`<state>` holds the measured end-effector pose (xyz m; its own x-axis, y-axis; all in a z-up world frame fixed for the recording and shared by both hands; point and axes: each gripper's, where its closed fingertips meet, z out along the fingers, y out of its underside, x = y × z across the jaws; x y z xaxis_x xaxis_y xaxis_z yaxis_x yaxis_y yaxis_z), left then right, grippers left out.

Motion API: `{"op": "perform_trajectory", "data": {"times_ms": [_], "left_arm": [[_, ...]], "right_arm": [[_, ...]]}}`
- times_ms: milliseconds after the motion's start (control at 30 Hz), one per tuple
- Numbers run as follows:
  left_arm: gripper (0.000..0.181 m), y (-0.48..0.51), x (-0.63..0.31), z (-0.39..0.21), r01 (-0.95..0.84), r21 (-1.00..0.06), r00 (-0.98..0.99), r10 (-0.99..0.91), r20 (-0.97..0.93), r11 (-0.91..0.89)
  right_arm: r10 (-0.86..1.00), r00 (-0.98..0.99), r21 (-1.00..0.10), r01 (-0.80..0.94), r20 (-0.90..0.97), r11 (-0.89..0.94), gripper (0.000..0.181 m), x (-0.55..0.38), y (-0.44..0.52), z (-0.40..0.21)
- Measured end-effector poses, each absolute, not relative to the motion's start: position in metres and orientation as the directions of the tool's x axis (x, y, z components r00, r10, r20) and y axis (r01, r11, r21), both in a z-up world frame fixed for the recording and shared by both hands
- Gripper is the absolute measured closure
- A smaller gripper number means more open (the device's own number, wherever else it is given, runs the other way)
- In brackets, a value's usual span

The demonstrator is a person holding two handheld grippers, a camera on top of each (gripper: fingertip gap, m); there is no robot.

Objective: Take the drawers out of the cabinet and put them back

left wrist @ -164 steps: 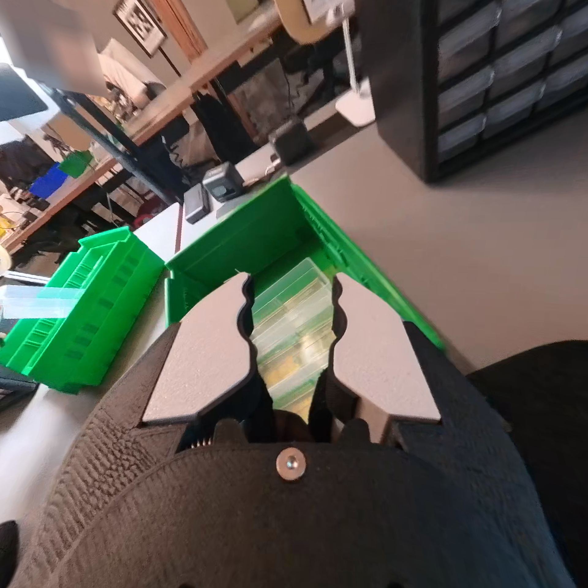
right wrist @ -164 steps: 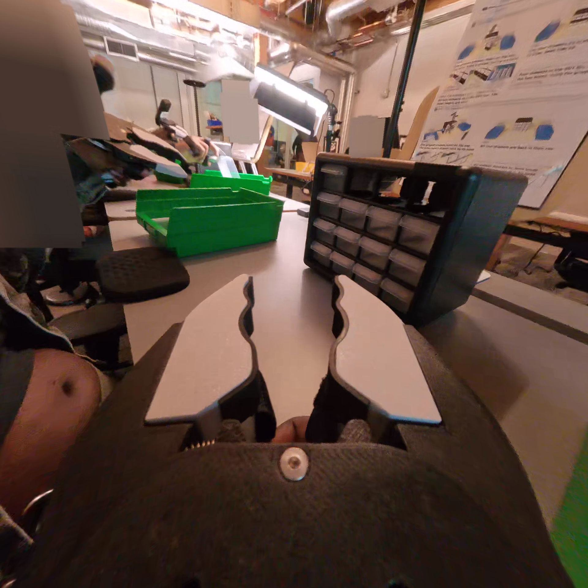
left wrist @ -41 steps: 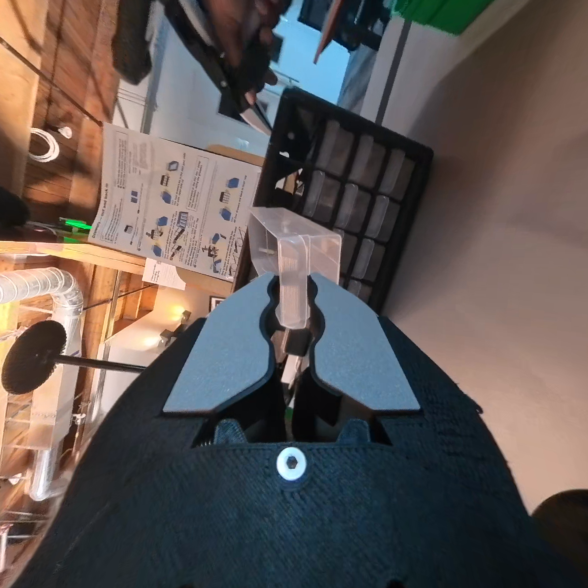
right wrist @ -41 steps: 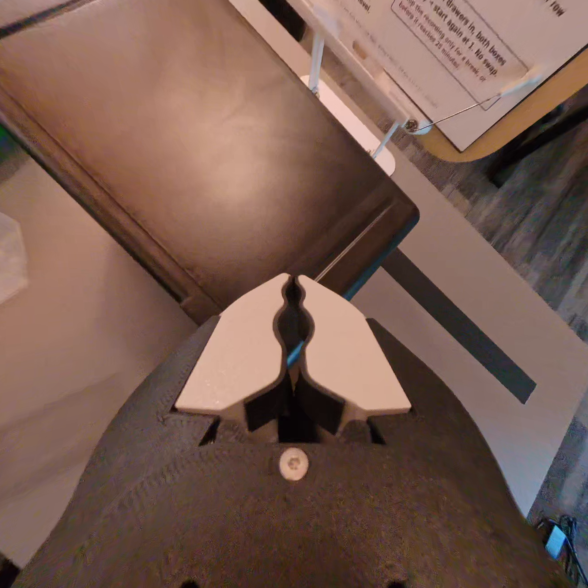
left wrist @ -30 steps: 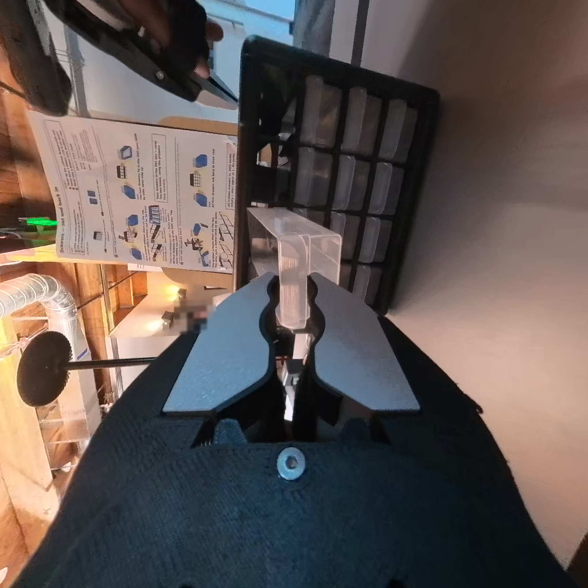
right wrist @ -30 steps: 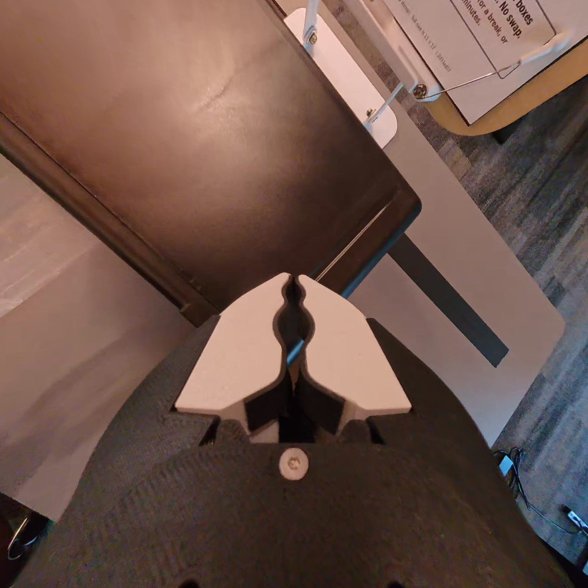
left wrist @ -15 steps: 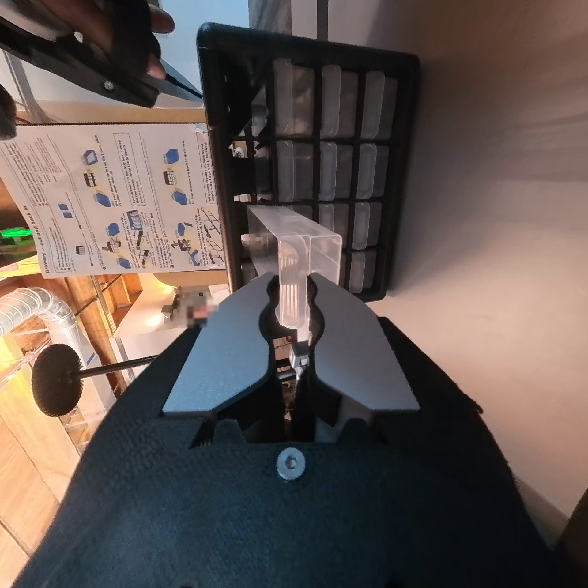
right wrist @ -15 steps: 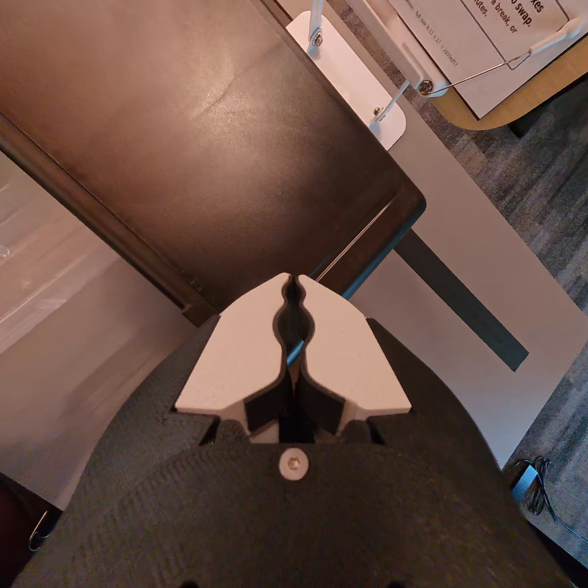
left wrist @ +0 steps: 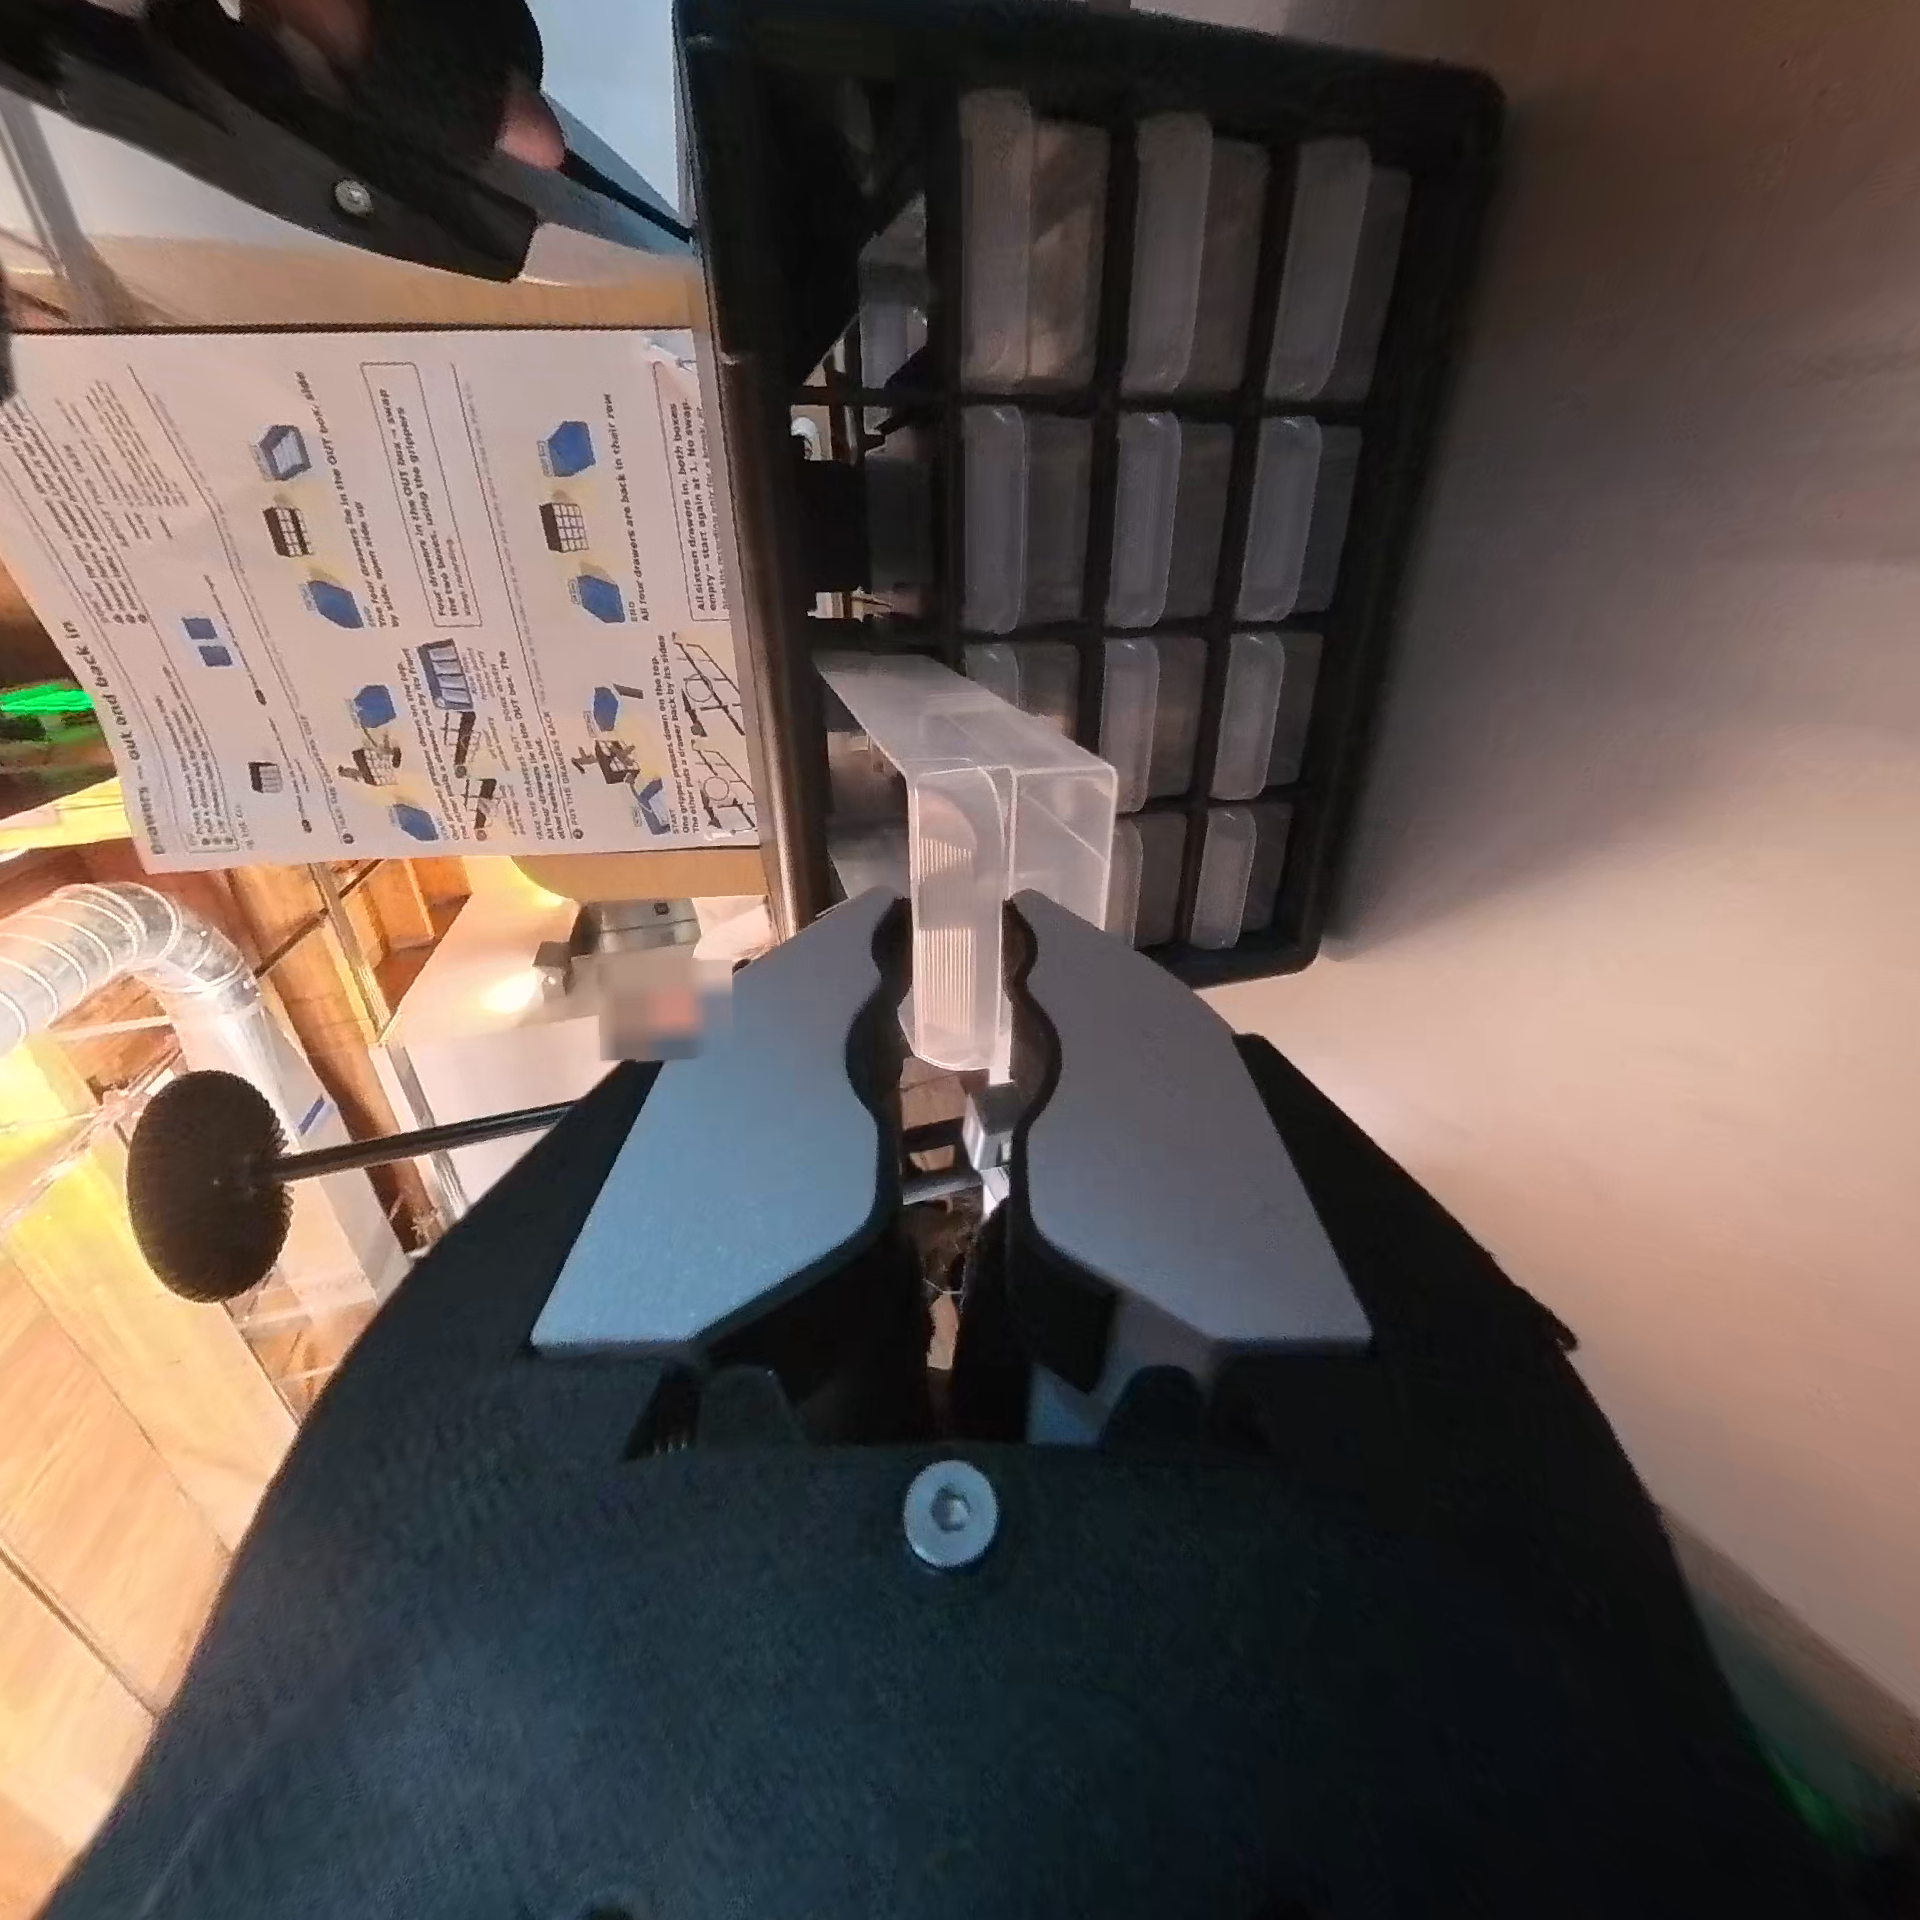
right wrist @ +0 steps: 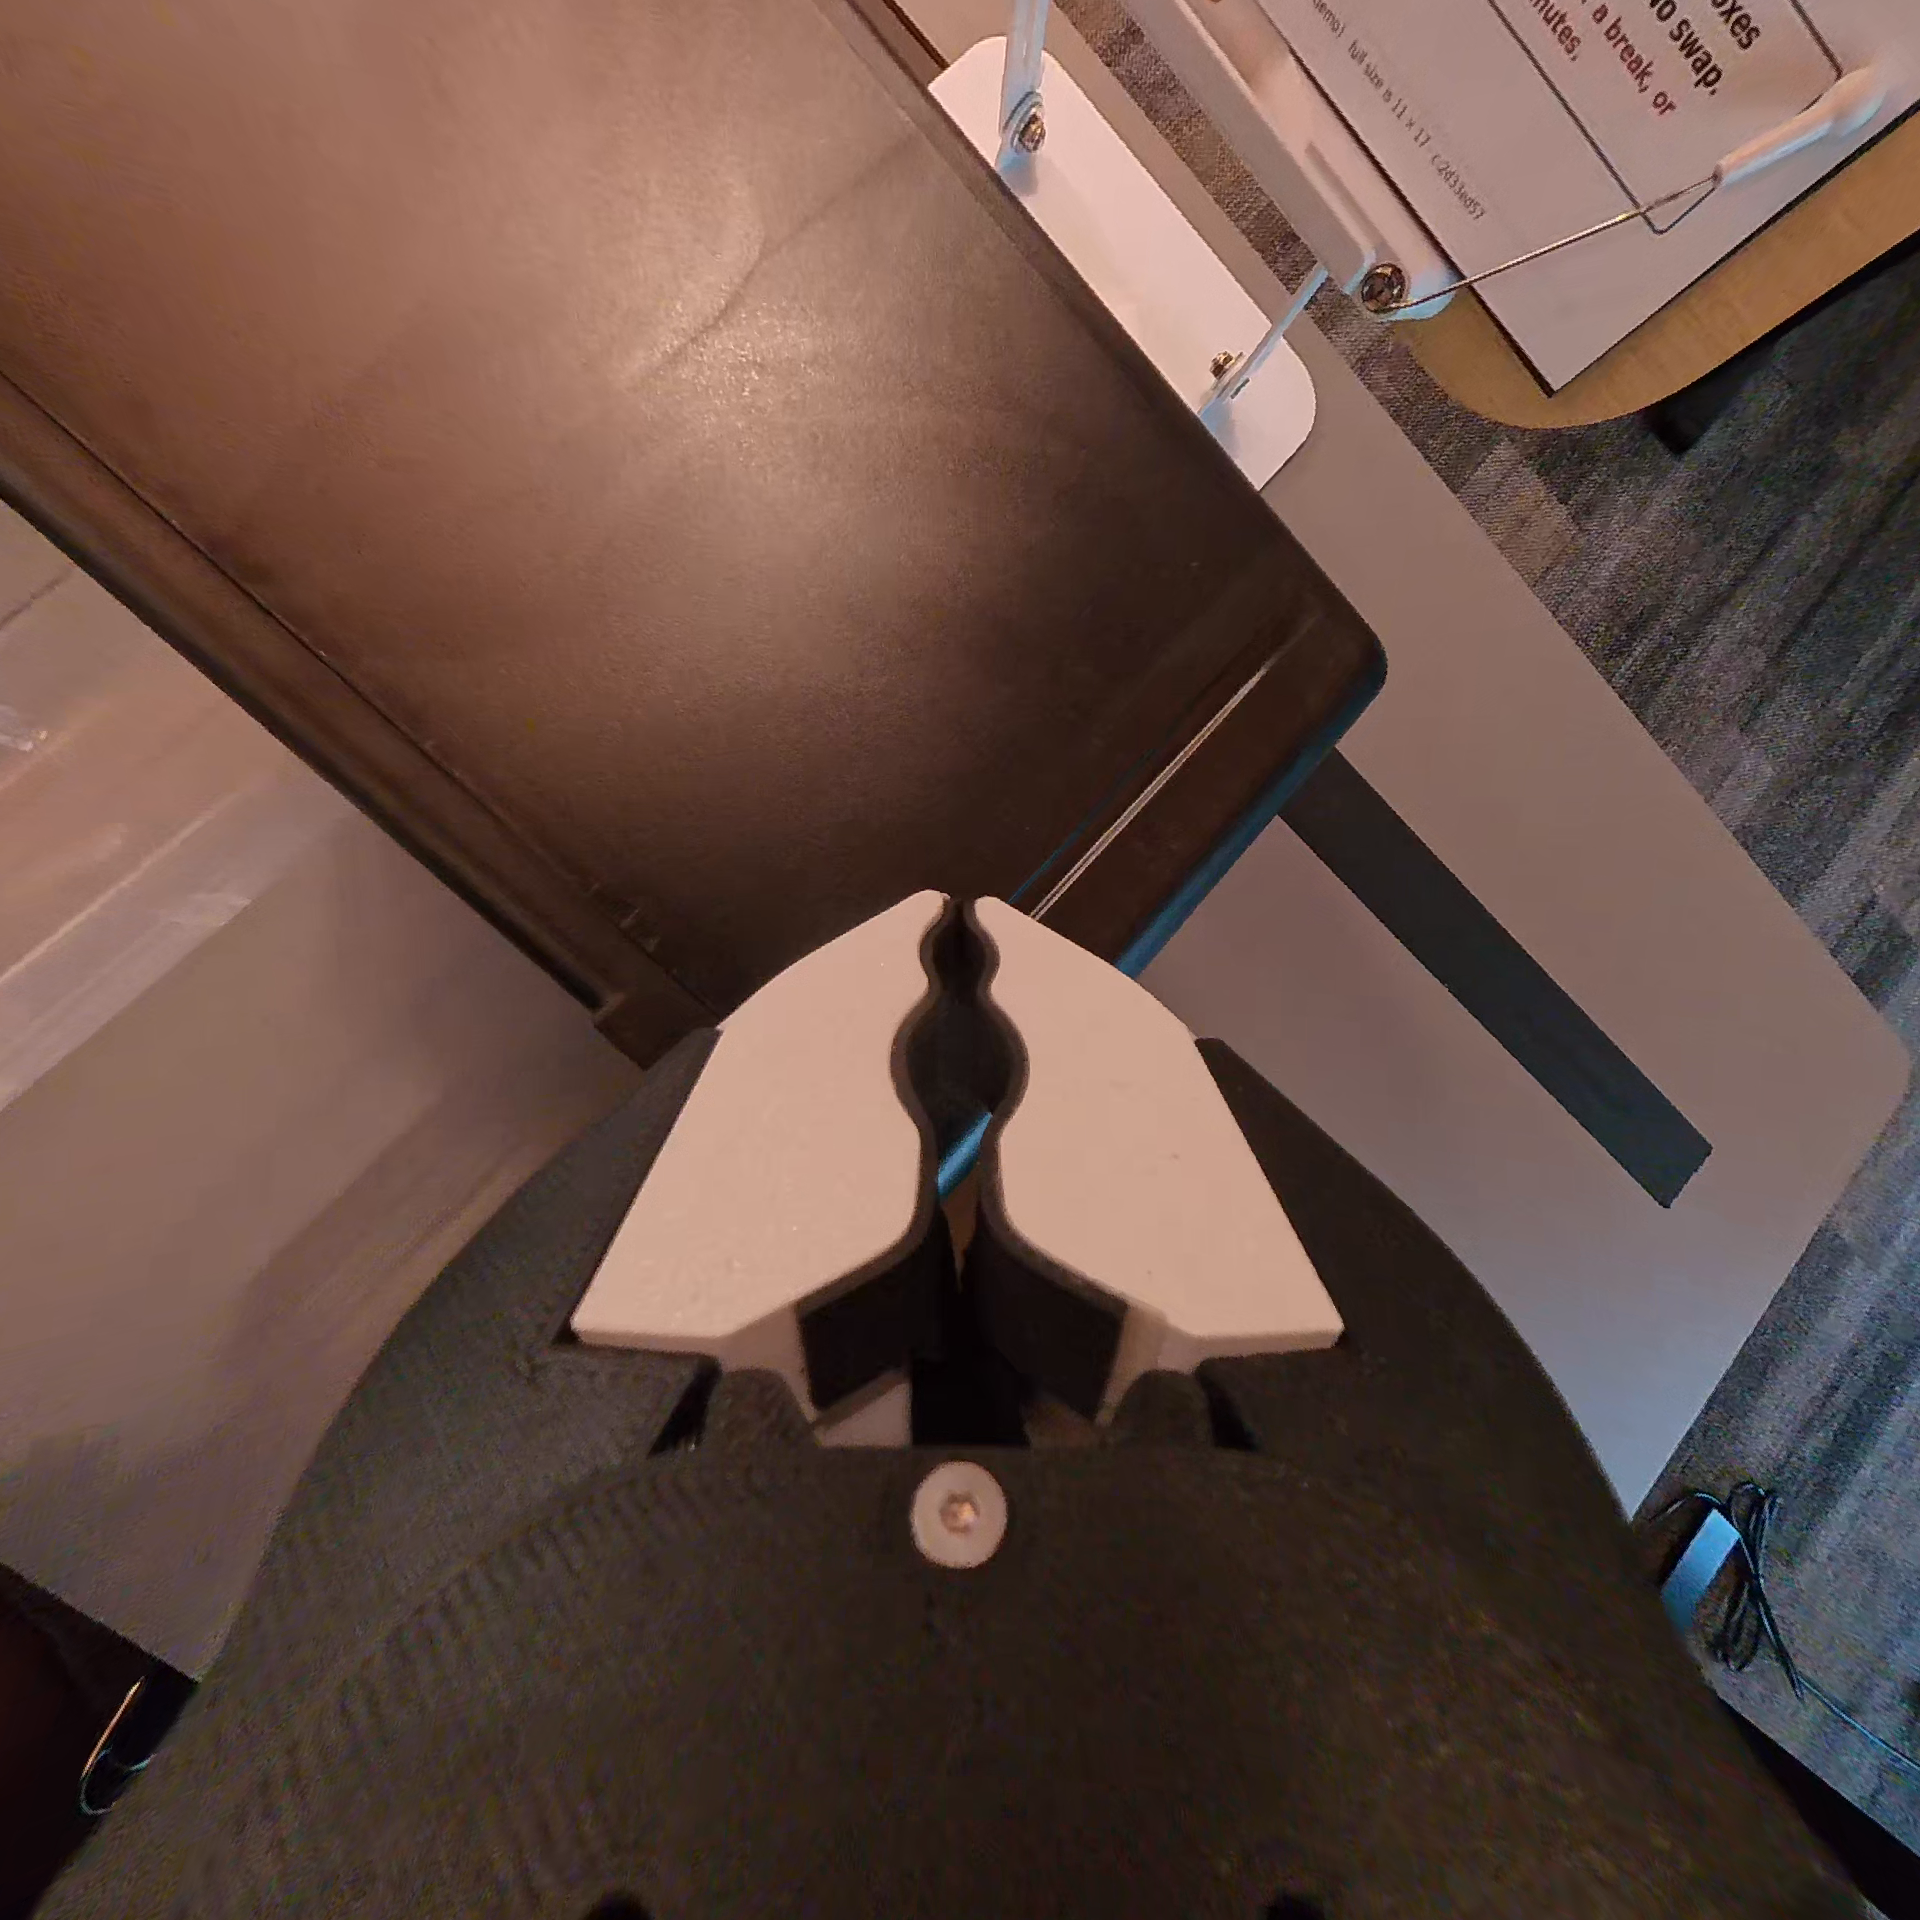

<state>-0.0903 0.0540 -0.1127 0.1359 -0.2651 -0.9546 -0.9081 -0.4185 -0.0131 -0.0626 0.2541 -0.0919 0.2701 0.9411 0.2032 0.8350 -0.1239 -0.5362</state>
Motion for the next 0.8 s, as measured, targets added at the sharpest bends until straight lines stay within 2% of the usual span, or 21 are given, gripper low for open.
{"op": "perform_trajectory", "data": {"times_ms": [633, 800], "left_arm": [[0.165, 0.122, -0.129, -0.116, -0.895, -0.036, 0.132, -0.189, -0.973, -0.444], [0.165, 0.142, -0.139, -0.116, -0.897, -0.023, 0.078, -0.107, -0.991, -0.442]], "right_arm": [[0.937, 0.272, -0.535, 0.837, 0.221, -0.117, 0.180, -0.063, 0.254, -0.092], [0.934, 0.269, -0.530, 0.841, 0.236, -0.108, 0.180, -0.063, 0.254, -0.092]]}}
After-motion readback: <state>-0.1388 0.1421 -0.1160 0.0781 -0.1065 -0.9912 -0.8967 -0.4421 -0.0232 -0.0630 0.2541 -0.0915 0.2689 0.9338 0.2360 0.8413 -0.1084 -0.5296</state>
